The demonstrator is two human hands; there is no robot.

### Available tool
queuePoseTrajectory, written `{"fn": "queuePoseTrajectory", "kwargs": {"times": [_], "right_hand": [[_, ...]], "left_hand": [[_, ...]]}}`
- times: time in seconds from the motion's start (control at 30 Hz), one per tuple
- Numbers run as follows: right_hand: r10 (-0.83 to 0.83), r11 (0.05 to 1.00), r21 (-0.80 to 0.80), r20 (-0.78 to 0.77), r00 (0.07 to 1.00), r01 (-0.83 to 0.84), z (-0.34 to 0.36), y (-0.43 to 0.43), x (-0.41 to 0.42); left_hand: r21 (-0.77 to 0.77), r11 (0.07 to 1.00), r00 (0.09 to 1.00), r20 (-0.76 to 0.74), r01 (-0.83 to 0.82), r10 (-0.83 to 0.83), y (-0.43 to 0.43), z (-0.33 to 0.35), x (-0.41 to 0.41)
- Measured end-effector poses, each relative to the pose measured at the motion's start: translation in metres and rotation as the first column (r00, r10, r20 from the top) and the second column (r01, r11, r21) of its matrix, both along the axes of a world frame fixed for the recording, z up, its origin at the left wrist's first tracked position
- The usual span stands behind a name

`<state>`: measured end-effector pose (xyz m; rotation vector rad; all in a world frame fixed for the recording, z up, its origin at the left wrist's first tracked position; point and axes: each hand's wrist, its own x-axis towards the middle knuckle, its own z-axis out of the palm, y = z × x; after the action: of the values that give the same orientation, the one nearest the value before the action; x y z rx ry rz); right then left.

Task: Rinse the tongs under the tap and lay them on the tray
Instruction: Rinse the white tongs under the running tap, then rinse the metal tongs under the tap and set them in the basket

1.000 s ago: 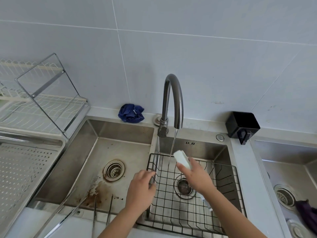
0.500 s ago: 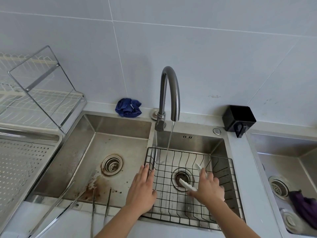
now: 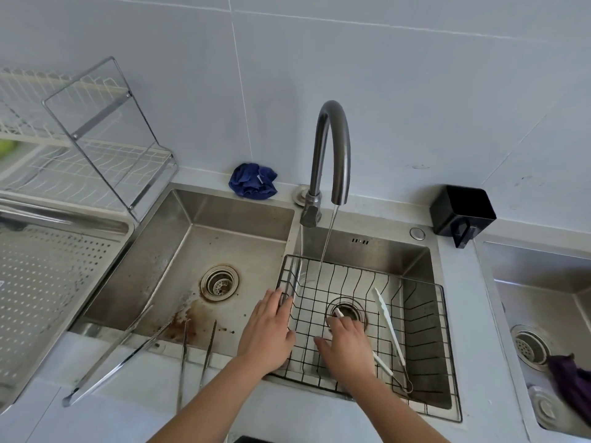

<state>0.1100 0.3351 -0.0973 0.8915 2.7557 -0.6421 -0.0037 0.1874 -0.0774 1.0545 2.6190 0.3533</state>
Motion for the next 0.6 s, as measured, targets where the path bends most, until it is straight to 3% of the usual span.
{"fn": "queuePoseTrajectory", "kwargs": {"times": [0.3, 0.47, 0.6], "right_hand": [[0.055, 0.997, -0.061, 0.037, 0.998, -0.052, -0.015, -0.013, 0.003], [0.075, 0.994, -0.078, 0.035, 0.997, -0.072, -0.018, -0.012, 0.003], [0.084, 0.991, -0.105, 0.029, 0.996, -0.081, -0.020, -0.011, 0.003]], "left_hand": [[0.135, 0.965, 0.960, -0.140, -0.225, 0.243, -0.049, 0.035, 0.006], [0.168, 0.879, 0.832, -0.284, -0.447, 0.477, -0.101, 0.037, 0.011], [0.092, 0.778, 0.750, -0.216, -0.622, 0.625, -0.129, 0.033, 0.019]]}}
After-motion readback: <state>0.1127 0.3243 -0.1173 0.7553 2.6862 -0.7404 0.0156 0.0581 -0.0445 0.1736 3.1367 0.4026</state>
